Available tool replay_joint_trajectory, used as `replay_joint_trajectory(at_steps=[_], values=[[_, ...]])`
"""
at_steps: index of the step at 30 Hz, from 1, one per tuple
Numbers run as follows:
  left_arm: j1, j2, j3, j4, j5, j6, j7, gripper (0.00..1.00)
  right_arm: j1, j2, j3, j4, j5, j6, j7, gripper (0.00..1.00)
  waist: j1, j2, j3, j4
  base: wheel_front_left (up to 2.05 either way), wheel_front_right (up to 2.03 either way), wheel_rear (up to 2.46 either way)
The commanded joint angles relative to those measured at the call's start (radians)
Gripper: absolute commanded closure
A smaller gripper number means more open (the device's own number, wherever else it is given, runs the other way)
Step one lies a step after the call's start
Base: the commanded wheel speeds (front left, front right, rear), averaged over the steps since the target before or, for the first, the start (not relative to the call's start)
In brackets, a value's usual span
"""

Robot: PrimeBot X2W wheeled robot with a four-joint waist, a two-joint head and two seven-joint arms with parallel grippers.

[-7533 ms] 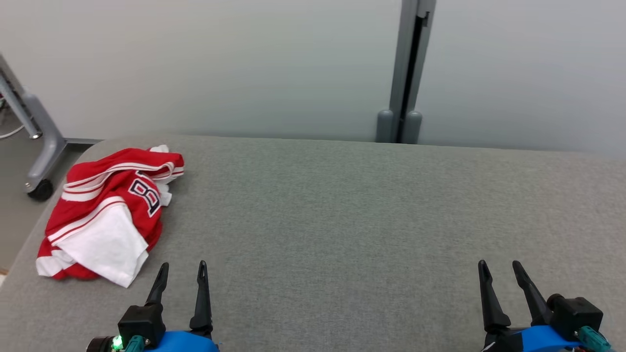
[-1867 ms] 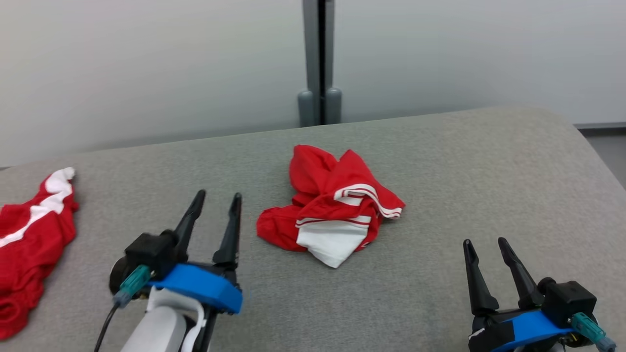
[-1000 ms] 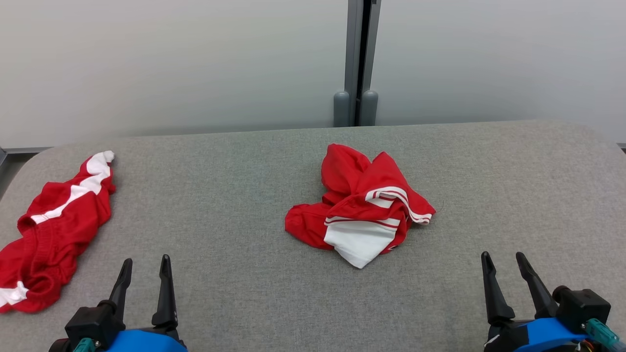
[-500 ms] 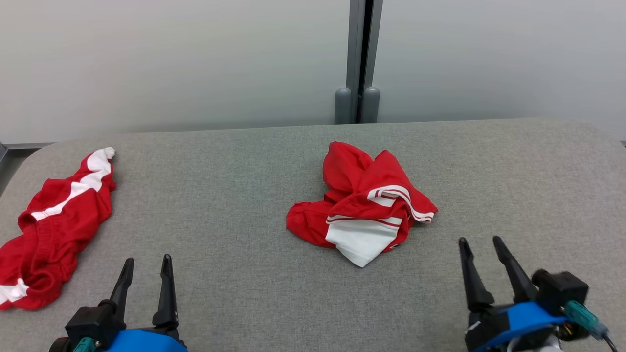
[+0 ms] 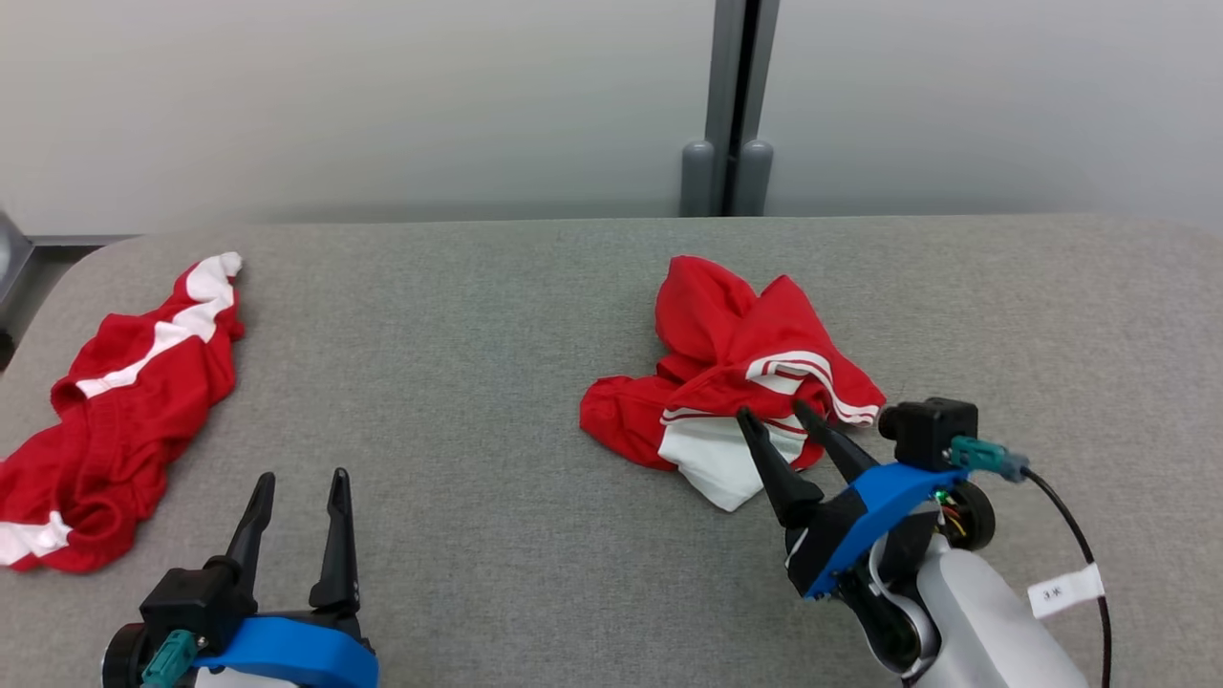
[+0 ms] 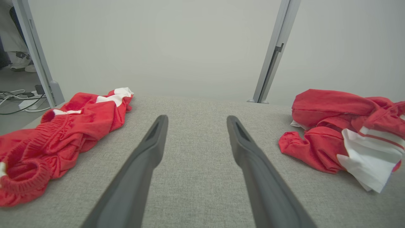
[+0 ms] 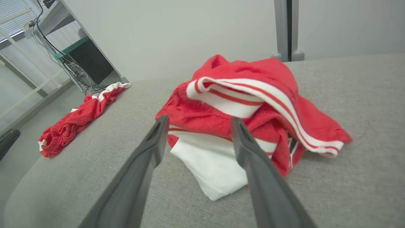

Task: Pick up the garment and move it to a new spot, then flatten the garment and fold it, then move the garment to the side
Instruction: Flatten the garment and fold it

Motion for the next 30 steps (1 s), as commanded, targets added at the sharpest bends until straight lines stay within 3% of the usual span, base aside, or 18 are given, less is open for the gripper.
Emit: replay_joint_trajectory(at_steps=[1,9,18,19,21,30], values=[[-0.014,-0.003,-0.004,0.003,0.006,-0.004,-0.005,0.00,-0.029,-0.005,0.006,0.027,0.018,0.000,0.002,0.00,-0.0001,0.0000,0.006,0.011,0.00,0.00,0.00],[-0.023,-0.009,-0.016,0.016,0.012,-0.014,-0.005,0.00,-0.169,-0.004,0.043,0.227,0.106,0.000,-0.078,0.00,-0.0001,0.0000,0.009,0.055,0.00,0.00,0.00],[-0.021,-0.013,-0.023,0.022,0.015,-0.022,-0.005,0.00,-0.289,-0.004,0.093,0.429,0.096,0.000,-0.163,0.00,-0.0001,0.0000,0.010,0.083,0.00,0.00,0.00],[-0.023,-0.013,-0.025,0.024,0.016,-0.022,-0.005,0.00,-0.301,-0.004,0.100,0.450,0.092,0.000,-0.166,0.60,-0.0001,0.0000,0.010,0.087,0.00,0.00,0.00],[-0.028,-0.015,-0.030,0.028,0.017,-0.026,-0.005,0.00,-0.320,-0.004,0.110,0.483,0.092,0.000,-0.179,1.00,-0.0001,0.0000,0.010,0.094,0.00,0.00,0.00],[-0.011,-0.018,-0.018,0.029,0.014,-0.020,-0.005,0.00,-0.388,-0.005,0.090,0.463,0.066,0.000,-0.255,1.00,-0.0001,0.0000,-0.010,0.091,0.00,0.00,0.00]])
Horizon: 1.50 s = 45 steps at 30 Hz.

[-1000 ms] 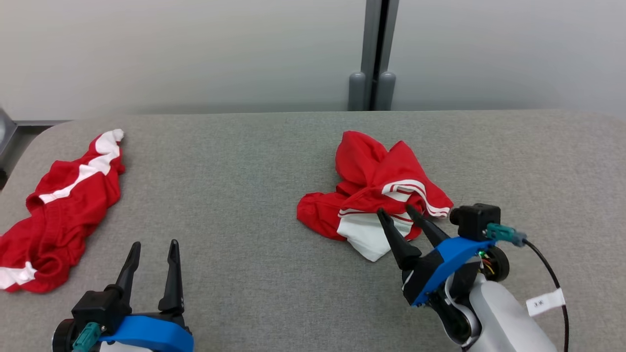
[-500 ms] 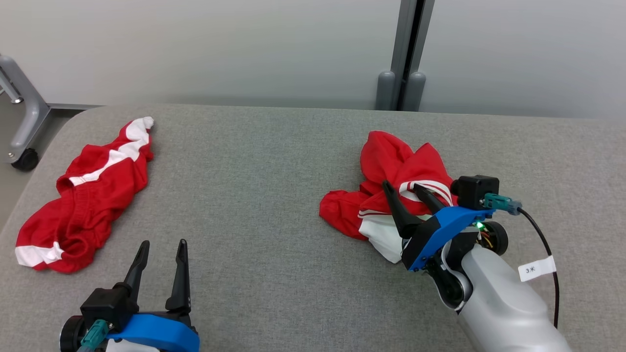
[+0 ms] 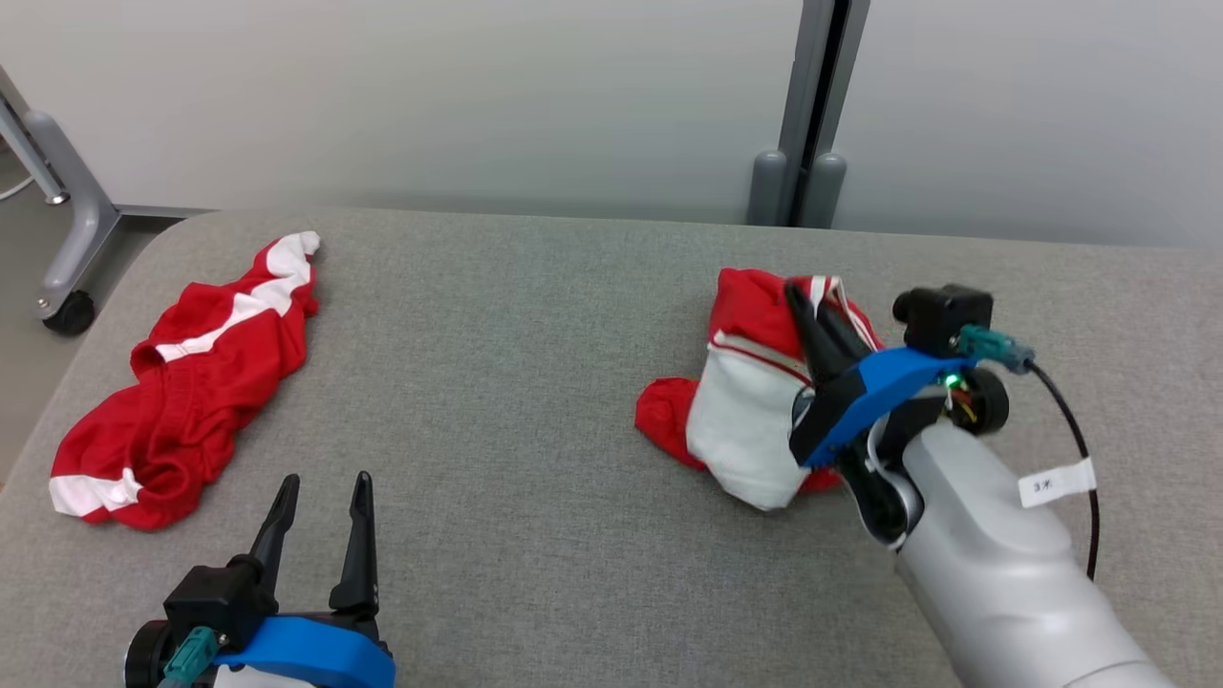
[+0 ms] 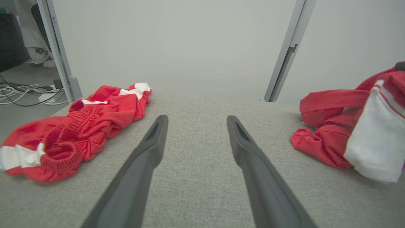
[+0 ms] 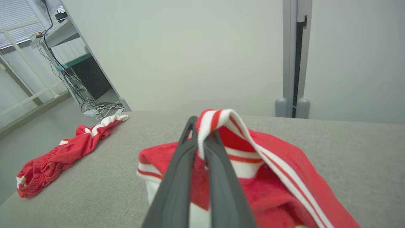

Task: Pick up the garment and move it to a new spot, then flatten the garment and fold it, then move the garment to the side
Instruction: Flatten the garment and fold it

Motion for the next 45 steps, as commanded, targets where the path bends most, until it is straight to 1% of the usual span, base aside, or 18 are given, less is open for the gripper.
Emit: replay_joint_trajectory(at_steps=[1,5,7,11,15,20,24,25,30,34,37,42,45], values=[[0.008,0.004,0.005,-0.004,0.000,0.004,-0.005,0.00,-0.030,-0.004,-0.008,-0.033,-0.013,0.000,-0.009,1.00,-0.0001,0.0000,-0.007,-0.007,0.00,0.00,0.00],[0.006,0.004,0.015,-0.019,0.001,0.008,-0.005,0.00,-0.076,-0.004,-0.019,-0.134,-0.071,0.000,-0.012,1.00,-0.0001,0.0000,-0.007,-0.017,0.00,0.00,0.00],[0.001,0.003,0.018,-0.025,0.003,0.009,-0.005,0.00,-0.110,-0.004,-0.004,-0.189,-0.108,0.000,0.010,1.00,-0.0001,0.0000,0.000,-0.020,0.00,0.00,0.00],[-0.014,-0.002,0.017,-0.035,0.008,0.005,-0.005,0.00,-0.193,-0.004,0.039,-0.285,-0.137,0.000,0.079,1.00,-0.0001,0.0000,0.021,-0.016,0.00,0.00,0.00],[-0.026,-0.005,0.018,-0.039,0.011,0.002,-0.005,0.00,-0.267,-0.004,0.058,-0.348,-0.122,0.000,0.099,1.00,-0.0001,0.0000,0.034,-0.011,0.00,0.00,0.00],[-0.026,-0.009,0.024,-0.044,0.020,0.000,-0.005,0.00,-0.370,-0.004,0.078,-0.449,-0.068,0.000,0.083,1.00,-0.0001,0.0000,0.042,-0.006,0.00,0.00,0.00],[-0.028,-0.015,0.029,-0.050,0.024,0.000,-0.005,0.00,-0.382,-0.004,0.090,-0.522,0.007,0.000,0.076,1.00,-0.0001,0.0000,0.044,-0.008,0.00,0.00,0.00],[-0.030,-0.016,0.031,-0.052,0.026,0.000,-0.005,0.00,-0.368,-0.016,0.091,-0.527,0.006,0.000,0.084,1.00,-0.0001,0.0000,0.046,-0.010,0.00,0.00,0.00],[-0.035,-0.023,0.037,-0.059,0.030,-0.004,-0.005,0.00,-0.242,-0.122,0.079,-0.498,-0.008,0.000,0.143,1.00,-0.0001,0.0000,0.060,-0.021,0.00,0.00,0.00],[-0.044,-0.025,0.034,-0.057,0.037,-0.008,-0.005,0.00,-0.112,-0.234,0.062,-0.431,-0.029,0.000,0.192,1.00,-0.0001,0.0000,0.070,-0.019,0.00,0.00,0.00],[-0.048,-0.025,0.032,-0.053,0.039,-0.014,-0.005,0.00,-0.040,-0.306,0.026,-0.362,-0.042,0.000,0.195,1.00,-0.0001,0.0000,0.078,-0.015,0.00,0.00,0.00],[-0.056,-0.023,0.028,-0.052,0.046,-0.018,-0.005,0.00,0.018,-0.363,-0.034,-0.252,-0.058,0.000,0.155,1.00,-0.0001,0.0000,0.101,-0.005,0.00,0.00,0.00],[-0.064,-0.020,0.024,-0.053,0.047,-0.022,-0.005,0.00,0.029,-0.381,-0.061,-0.190,-0.068,0.000,0.131,1.00,-0.0001,0.0000,0.117,0.002,0.00,0.00,0.00]])
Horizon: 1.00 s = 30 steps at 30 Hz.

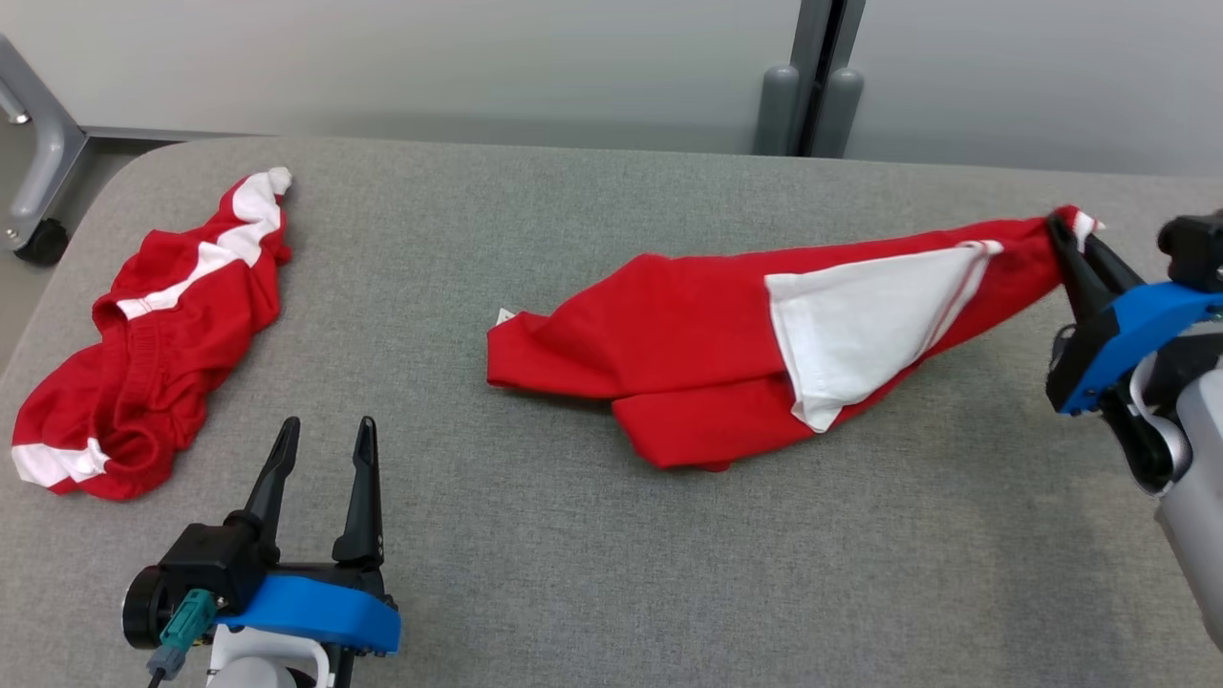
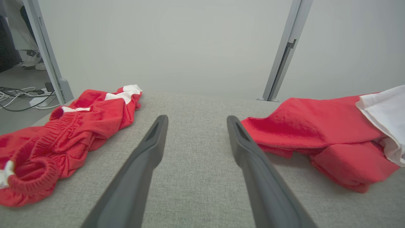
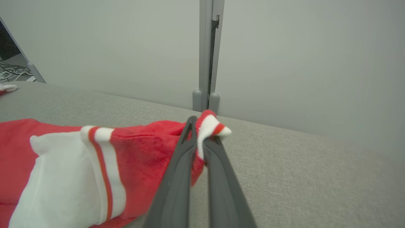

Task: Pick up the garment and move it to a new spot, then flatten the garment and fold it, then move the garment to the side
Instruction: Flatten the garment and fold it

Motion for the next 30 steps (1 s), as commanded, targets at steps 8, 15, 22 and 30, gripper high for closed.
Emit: replay_joint_trajectory(at_steps=[8,15,22,30], values=[[-0.016,0.009,-0.006,0.003,0.009,-0.001,-0.005,0.00,0.052,-0.004,-0.004,0.138,-0.042,0.000,0.074,0.00,0.0000,0.0000,0.000,-0.003,0.00,0.00,0.00],[0.011,0.007,-0.001,0.005,0.002,0.006,-0.005,0.00,0.127,-0.035,0.014,0.082,-0.012,0.000,0.179,0.00,0.0000,0.0000,-0.044,-0.045,0.00,0.00,0.00],[0.018,0.009,0.005,-0.009,-0.001,0.013,-0.005,0.00,0.164,-0.017,0.030,-0.191,-0.044,0.000,0.277,0.00,0.0000,0.0000,-0.042,-0.079,0.00,0.00,0.00],[-0.024,0.005,-0.007,-0.017,0.002,0.009,-0.005,0.00,0.101,0.107,0.103,-0.346,-0.129,0.000,0.451,0.00,0.0000,0.0000,0.012,-0.036,0.00,0.00,0.00]])
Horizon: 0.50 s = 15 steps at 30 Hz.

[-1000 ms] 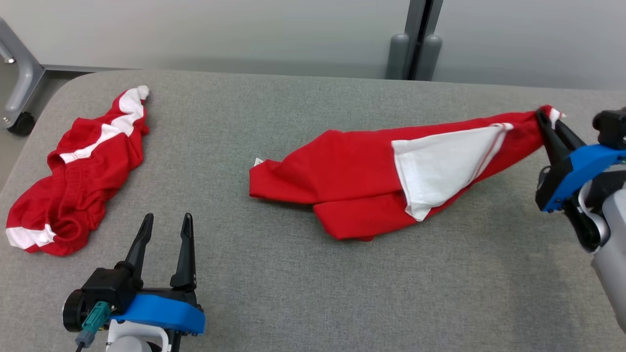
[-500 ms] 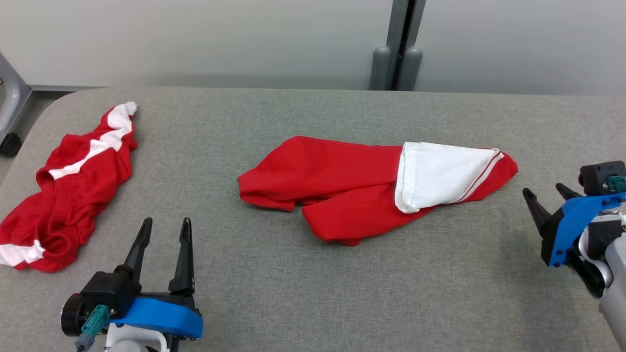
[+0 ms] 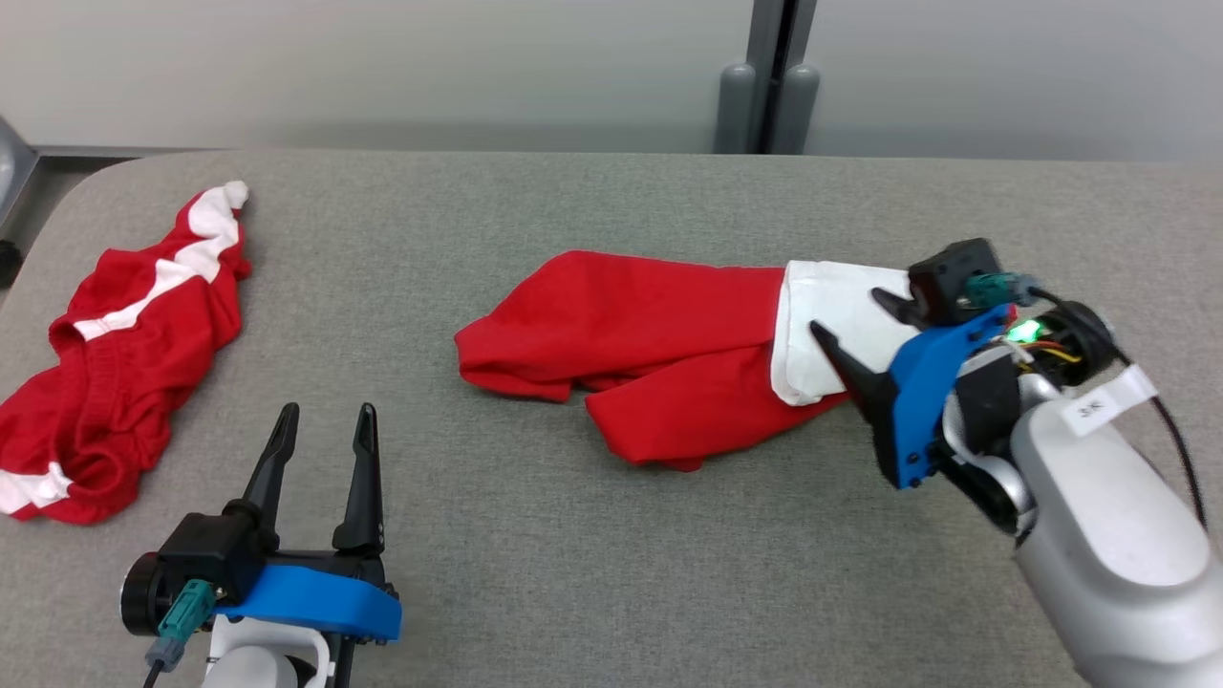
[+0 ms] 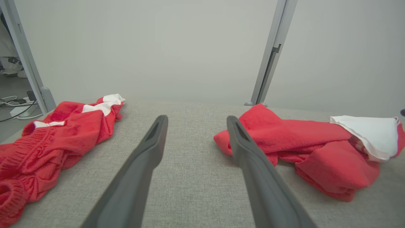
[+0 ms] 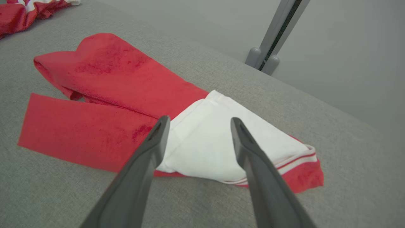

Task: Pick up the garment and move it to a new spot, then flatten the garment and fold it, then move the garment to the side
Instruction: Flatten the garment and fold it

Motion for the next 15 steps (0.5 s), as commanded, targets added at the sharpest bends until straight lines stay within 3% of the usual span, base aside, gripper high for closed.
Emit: replay_joint_trajectory(at_steps=[1,9,15], values=[[-0.018,-0.001,-0.001,0.000,0.001,-0.002,-0.004,0.00,-0.011,0.026,0.015,0.006,-0.019,0.000,0.011,0.00,0.0001,0.0000,0.020,0.025,0.00,0.00,0.00],[-0.040,-0.007,0.000,0.003,-0.002,-0.006,-0.005,0.00,-0.037,0.152,-0.062,0.164,-0.238,0.000,0.022,0.00,0.0001,0.0000,0.051,0.089,0.00,0.00,0.00],[-0.044,-0.016,0.003,0.005,0.003,-0.007,-0.004,0.00,-0.053,0.175,-0.125,0.261,-0.380,0.000,0.000,0.00,0.0001,0.0000,0.057,0.107,0.00,0.00,0.00]])
